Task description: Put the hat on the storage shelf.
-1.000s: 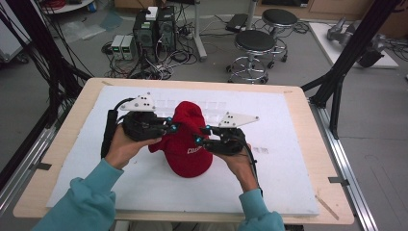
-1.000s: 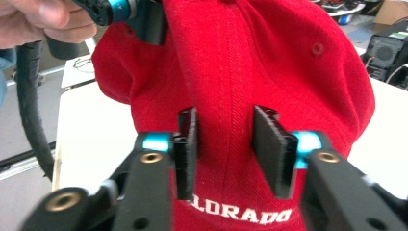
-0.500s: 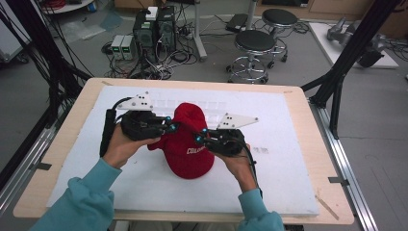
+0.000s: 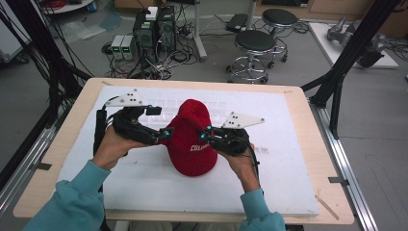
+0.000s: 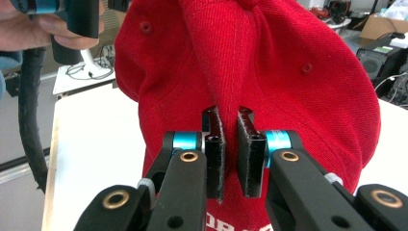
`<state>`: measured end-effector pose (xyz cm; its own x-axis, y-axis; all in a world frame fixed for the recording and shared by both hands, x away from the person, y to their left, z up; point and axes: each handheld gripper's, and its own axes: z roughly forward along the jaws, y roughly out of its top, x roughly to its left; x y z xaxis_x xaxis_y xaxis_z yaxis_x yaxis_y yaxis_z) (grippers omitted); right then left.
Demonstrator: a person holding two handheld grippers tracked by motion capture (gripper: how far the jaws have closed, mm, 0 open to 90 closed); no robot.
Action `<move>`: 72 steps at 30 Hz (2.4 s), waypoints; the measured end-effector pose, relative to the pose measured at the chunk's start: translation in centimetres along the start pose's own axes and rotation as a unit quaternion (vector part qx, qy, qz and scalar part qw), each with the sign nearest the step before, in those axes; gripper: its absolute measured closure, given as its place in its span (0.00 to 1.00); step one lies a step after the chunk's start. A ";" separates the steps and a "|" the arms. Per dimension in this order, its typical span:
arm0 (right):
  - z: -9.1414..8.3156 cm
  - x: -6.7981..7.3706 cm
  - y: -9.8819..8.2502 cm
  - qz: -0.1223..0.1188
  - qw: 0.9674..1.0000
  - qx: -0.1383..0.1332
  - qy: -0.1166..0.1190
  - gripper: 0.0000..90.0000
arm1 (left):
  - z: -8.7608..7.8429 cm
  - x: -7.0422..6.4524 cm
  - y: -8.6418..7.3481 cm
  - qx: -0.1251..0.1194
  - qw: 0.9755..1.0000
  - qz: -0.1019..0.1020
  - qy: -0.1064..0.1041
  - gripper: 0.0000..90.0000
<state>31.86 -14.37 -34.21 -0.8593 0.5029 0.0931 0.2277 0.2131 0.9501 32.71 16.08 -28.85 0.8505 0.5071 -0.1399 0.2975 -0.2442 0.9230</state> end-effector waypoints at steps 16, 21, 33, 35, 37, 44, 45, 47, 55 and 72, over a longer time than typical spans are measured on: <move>-1.3 -0.3 0.9 0.002 0.999 -0.036 -0.012 0.93 | -1.7 0.1 -5.1 0.024 0.999 -0.007 -0.026 0.15; -1.5 -0.2 1.2 0.000 0.999 -0.047 -0.009 0.93 | -0.9 -0.1 -6.6 0.033 0.998 -0.013 -0.044 0.17; -1.9 0.0 1.5 -0.001 0.998 -0.064 -0.006 0.93 | 0.7 -0.3 -8.6 0.035 0.997 -0.019 -0.059 0.21; -1.9 0.1 1.6 -0.001 0.998 -0.066 -0.006 0.93 | 1.0 -0.5 -8.5 0.031 0.997 -0.020 -0.067 0.23; -1.8 0.2 1.7 -0.001 0.998 -0.069 -0.003 0.93 | 1.4 -0.6 -8.5 0.028 0.997 -0.018 -0.075 0.28; -1.7 0.4 1.7 0.001 0.997 -0.081 0.005 0.93 | 2.2 -0.8 -8.5 0.020 0.995 -0.016 -0.091 0.40; -1.8 0.4 1.7 0.003 0.996 -0.084 0.009 0.92 | 2.2 -0.8 -8.5 0.019 0.995 -0.018 -0.093 0.42; -1.8 0.4 1.8 0.006 0.996 -0.089 0.012 0.93 | 2.3 -0.7 -8.5 0.018 0.995 -0.019 -0.097 0.44; -1.6 0.6 1.8 0.007 0.995 -0.099 0.020 0.92 | 2.3 -0.8 -8.5 0.010 0.994 -0.010 -0.112 0.68; -1.4 0.8 1.8 -0.005 0.994 -0.103 0.025 0.88 | 2.0 -1.5 -8.1 0.018 0.993 -0.004 -0.117 0.95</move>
<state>30.91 -14.79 -32.03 -0.8841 0.4581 0.0927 0.1247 0.0400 0.9914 29.91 15.64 -36.79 0.9244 0.3042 -0.2302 0.3162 -0.2735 0.9084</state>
